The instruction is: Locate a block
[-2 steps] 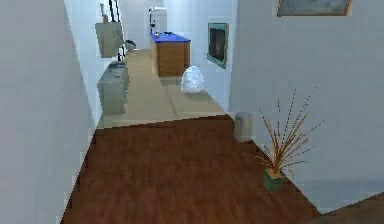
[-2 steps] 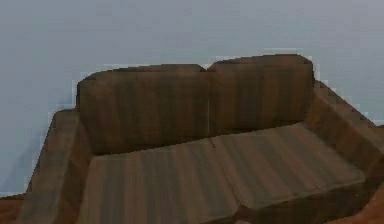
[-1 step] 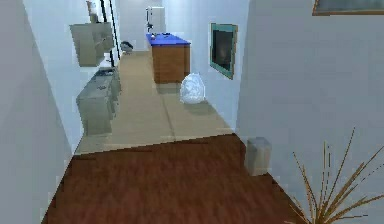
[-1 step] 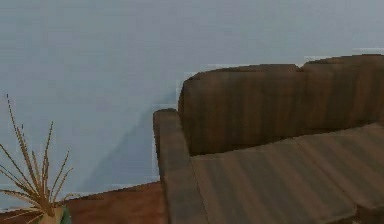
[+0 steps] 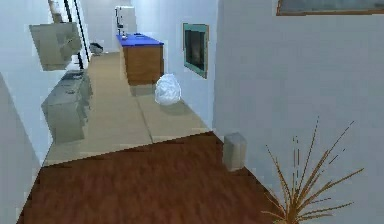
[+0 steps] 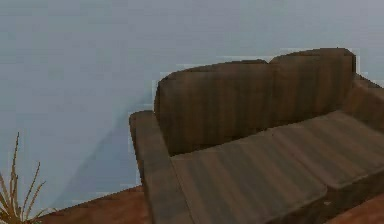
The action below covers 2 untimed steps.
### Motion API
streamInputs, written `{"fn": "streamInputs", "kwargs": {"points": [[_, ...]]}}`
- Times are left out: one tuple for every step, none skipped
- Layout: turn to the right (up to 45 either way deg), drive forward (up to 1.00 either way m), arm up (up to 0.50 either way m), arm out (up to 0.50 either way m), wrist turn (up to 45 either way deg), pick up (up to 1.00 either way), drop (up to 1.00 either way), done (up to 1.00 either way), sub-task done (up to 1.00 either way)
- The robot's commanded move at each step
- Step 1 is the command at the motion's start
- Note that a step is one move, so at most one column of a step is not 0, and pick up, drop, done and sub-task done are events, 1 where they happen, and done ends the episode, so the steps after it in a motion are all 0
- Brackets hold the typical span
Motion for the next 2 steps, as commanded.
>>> {"fn": "streamInputs", "kwargs": {"points": [[3.0,0.00,0.00,0.00,0.0,0.00,0.00,0.00,0.00],[0.0,0.80,0.00,0.00,0.0,0.00,0.00,0.00,0.00]]}}
